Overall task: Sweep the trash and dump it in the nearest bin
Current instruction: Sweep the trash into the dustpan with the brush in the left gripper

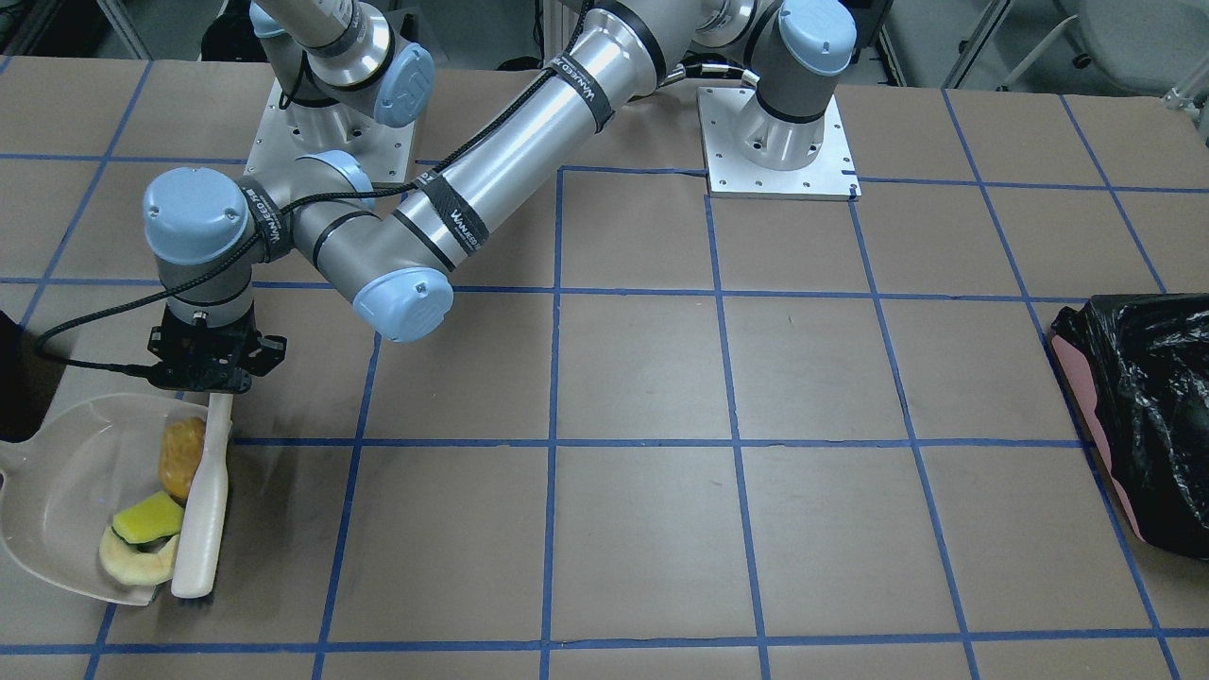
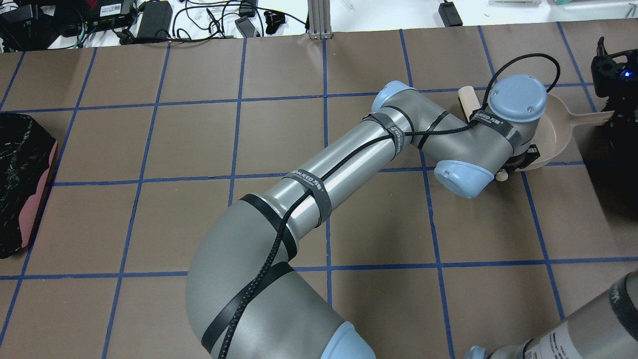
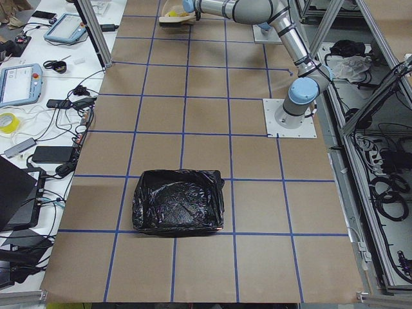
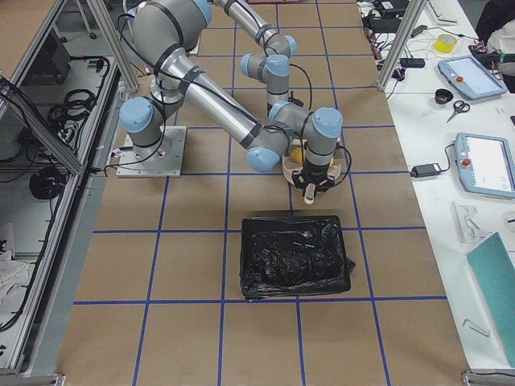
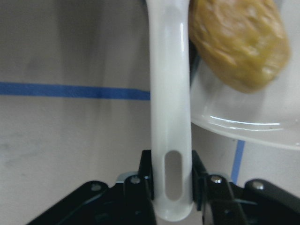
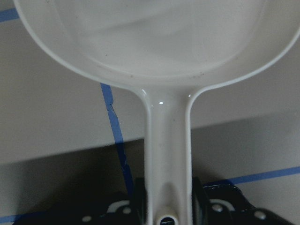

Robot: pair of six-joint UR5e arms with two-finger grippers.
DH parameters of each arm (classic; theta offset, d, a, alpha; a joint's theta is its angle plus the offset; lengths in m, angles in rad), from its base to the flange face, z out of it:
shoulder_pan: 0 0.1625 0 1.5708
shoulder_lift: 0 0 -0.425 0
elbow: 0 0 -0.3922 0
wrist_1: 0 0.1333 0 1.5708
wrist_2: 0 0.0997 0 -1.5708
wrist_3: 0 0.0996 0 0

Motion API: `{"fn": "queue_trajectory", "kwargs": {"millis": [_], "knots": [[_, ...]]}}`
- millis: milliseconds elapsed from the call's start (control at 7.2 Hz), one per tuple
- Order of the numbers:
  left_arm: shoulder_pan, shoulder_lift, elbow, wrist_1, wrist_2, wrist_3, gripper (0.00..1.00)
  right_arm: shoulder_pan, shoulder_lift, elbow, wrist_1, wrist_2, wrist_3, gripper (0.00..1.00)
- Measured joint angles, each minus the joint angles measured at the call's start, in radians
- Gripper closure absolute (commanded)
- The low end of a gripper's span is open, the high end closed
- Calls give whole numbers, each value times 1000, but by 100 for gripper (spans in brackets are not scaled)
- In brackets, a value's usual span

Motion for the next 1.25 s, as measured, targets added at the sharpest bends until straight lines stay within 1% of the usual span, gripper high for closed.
{"fn": "queue_trajectory", "kwargs": {"millis": [278, 556, 833, 972, 1250], "knots": [[-20, -13, 49, 1, -26, -26, 100, 1, 1, 2, 0, 12, -9, 100], [-28, 4, 54, -9, -34, -18, 100, 1, 1, 4, 0, 15, -9, 100], [-15, 66, -3, -38, -36, 34, 100, 1, -2, 3, 3, 20, -16, 100], [3, 103, -39, -61, -36, 64, 100, -2, -3, 2, 8, 47, -29, 100], [71, 179, -96, -146, -34, 129, 100, -18, -10, -1, 32, 135, -46, 100]]}}
